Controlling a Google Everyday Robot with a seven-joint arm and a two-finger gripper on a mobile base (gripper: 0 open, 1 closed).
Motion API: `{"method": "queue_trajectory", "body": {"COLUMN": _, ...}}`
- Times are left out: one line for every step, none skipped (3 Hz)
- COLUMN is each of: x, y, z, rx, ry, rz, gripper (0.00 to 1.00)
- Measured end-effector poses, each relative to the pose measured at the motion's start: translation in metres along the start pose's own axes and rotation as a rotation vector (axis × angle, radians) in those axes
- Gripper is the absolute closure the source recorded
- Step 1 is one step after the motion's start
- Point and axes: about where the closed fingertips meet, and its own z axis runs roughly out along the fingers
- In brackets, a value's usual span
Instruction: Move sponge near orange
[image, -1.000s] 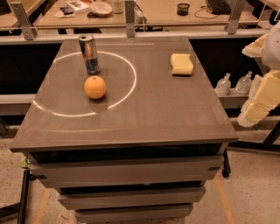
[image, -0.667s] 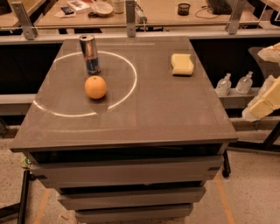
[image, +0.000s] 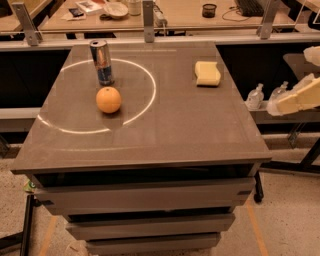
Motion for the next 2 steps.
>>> {"method": "queue_trajectory", "body": {"x": -0.0055, "y": -0.0036, "z": 0.0146, "rx": 0.054, "ry": 0.021, "rz": 0.064, "gripper": 0.0}}
{"method": "queue_trajectory", "body": {"x": -0.0068, "y": -0.003, "z": 0.0165, "rx": 0.056, "ry": 0.023, "rz": 0.123, "gripper": 0.0}}
